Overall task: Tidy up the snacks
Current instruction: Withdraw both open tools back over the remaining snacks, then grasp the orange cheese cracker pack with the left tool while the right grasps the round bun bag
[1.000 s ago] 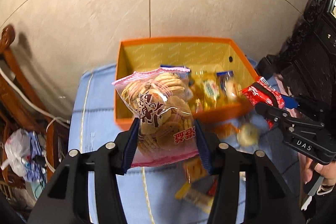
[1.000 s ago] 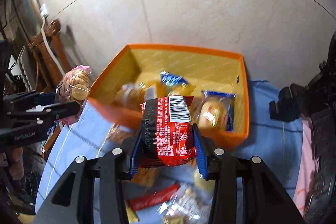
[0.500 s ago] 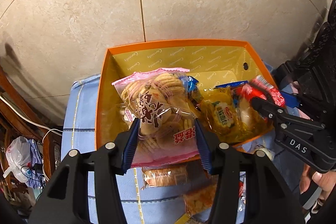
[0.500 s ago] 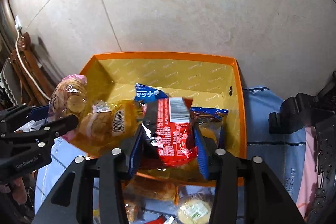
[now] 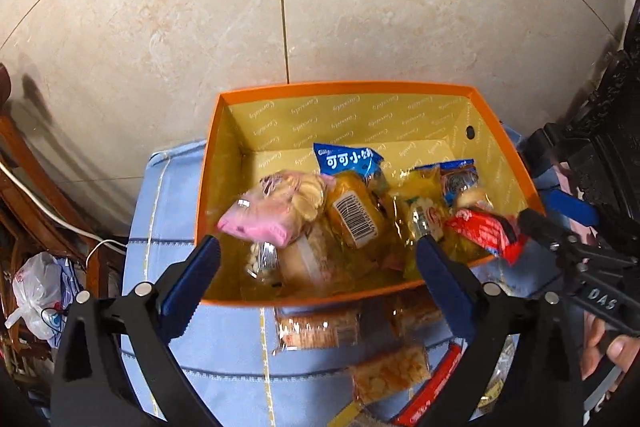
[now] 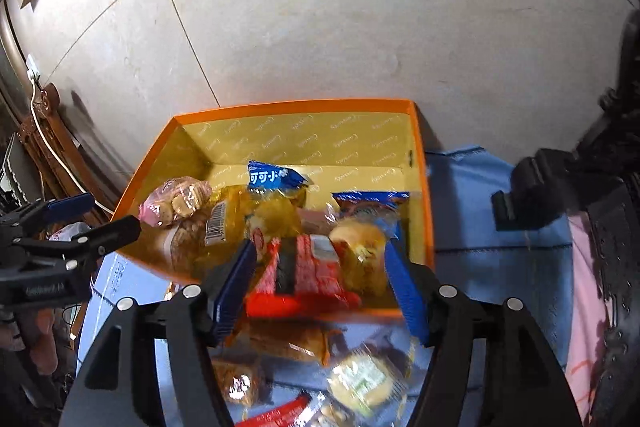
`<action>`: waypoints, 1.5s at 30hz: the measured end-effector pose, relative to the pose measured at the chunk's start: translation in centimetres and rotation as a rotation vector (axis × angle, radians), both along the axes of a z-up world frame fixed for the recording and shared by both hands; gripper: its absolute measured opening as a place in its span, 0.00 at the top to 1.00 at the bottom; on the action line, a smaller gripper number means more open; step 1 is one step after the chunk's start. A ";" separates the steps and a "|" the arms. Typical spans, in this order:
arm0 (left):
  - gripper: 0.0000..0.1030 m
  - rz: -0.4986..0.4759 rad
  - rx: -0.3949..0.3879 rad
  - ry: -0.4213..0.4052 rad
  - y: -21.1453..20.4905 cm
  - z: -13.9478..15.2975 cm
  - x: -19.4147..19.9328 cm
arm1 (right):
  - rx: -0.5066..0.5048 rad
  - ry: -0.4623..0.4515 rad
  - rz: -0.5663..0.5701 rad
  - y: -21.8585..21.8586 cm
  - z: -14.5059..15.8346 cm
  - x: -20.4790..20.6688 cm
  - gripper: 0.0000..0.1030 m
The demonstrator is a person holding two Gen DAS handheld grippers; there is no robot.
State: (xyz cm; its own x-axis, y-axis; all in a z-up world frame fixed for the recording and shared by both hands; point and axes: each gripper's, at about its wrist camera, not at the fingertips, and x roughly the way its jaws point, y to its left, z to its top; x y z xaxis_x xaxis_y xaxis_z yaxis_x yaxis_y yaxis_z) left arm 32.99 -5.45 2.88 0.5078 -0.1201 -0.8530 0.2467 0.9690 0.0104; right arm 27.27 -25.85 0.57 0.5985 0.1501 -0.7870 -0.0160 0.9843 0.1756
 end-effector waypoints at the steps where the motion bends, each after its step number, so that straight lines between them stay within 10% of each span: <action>1: 0.07 -0.002 0.000 0.000 0.1 0.0 -0.4 | -0.002 -0.001 -0.003 -0.2 0.1 -0.5 0.35; 14: 0.07 -0.050 -0.010 0.033 1.4 -0.1 -7.6 | 0.003 0.021 -0.006 -0.8 0.6 -7.6 0.34; 28: 0.07 -0.046 0.015 0.220 2.8 -8.0 -16.2 | 0.017 0.179 0.005 1.2 -6.1 -16.2 0.32; 45: 0.07 -0.051 0.016 0.252 0.7 -10.1 -15.8 | 0.041 0.167 -0.040 0.2 -7.1 -16.5 0.31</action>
